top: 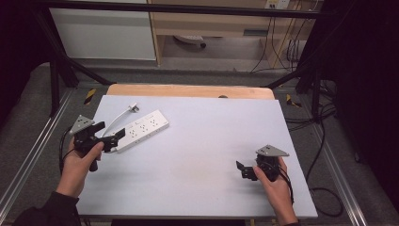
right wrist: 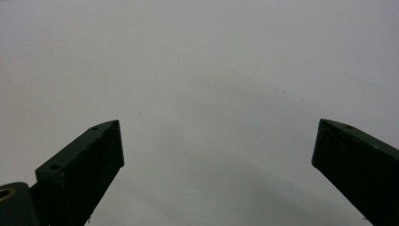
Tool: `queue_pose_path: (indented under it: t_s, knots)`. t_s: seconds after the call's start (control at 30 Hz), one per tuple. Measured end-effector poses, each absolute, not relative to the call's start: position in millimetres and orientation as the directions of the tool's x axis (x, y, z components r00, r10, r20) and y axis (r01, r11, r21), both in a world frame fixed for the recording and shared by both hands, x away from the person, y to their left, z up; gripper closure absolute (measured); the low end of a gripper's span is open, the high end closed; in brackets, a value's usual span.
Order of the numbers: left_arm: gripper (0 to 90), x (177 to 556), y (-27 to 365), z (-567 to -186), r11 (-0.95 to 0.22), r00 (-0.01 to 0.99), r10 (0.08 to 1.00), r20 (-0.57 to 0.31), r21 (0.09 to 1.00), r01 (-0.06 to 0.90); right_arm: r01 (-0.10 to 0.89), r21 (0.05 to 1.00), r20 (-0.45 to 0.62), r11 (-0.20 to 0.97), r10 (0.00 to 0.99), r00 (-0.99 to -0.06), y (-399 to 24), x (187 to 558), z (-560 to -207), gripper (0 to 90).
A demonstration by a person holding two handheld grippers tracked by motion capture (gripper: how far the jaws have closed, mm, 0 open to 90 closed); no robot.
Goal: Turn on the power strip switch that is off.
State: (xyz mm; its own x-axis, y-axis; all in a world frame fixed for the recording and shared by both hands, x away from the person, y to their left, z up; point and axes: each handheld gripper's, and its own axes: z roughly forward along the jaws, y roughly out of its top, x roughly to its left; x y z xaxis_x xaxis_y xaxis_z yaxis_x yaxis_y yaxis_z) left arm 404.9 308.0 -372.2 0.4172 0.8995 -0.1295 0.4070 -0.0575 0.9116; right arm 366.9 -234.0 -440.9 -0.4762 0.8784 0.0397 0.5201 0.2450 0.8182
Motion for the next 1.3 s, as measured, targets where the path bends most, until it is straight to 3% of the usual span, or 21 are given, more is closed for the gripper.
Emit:
queue_pose_path:
  t_s: [1.3]
  knots:
    - [7.9, 465, 260, -370, -0.122, 0.442, 0.892, -0.097, 0.889, 0.442, 0.513, 0.824, 0.049, 0.241, 0.871, -0.488, -237, 365, -438, 3.4]
